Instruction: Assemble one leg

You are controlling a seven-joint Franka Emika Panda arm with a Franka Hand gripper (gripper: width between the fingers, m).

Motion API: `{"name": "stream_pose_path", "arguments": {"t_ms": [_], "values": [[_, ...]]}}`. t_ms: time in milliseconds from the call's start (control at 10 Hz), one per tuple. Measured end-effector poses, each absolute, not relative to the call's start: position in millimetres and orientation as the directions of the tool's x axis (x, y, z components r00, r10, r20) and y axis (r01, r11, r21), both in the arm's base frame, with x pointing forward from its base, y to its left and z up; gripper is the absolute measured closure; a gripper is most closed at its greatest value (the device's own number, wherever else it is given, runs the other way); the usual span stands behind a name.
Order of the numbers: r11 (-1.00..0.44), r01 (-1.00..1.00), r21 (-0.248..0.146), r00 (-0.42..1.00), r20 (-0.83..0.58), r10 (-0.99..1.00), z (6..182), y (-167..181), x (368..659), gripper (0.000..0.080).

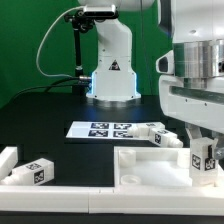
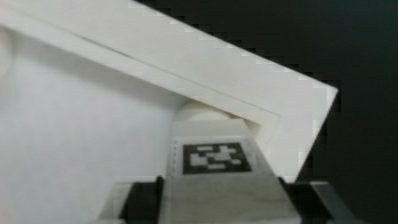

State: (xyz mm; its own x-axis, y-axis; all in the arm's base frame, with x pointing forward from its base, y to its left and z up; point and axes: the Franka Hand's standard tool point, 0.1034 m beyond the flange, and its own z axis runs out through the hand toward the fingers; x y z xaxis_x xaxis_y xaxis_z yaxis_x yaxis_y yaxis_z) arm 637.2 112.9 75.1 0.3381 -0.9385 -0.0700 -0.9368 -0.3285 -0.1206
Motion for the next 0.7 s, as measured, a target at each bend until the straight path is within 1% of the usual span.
{"name": "stream_pose_path", "arguments": {"t_ms": [100,200,300,400,500,700], "values": [[-0.346,-0.930,-0.122,0.355,-0.068,-0.932,75.1,113.0,637.2,0.0514],[-0.369,-0.921,-0.122,0.378,-0.064,-0.924,75.0,112.7,637.1,0.0348],[-0.577,-0.807,-0.126,0.585,-0.032,-0.811,74.7,111.1,636.6,0.0206],[-0.729,-0.675,-0.112,0.735,-0.023,-0.677,74.9,113.7,634.0,0.0206],[-0.815,-0.575,-0.071,0.818,-0.050,-0.573,76.0,120.0,628.5,0.0160],[-0.889,-0.451,-0.079,0.893,-0.033,-0.449,76.8,118.8,631.5,0.0153]]}}
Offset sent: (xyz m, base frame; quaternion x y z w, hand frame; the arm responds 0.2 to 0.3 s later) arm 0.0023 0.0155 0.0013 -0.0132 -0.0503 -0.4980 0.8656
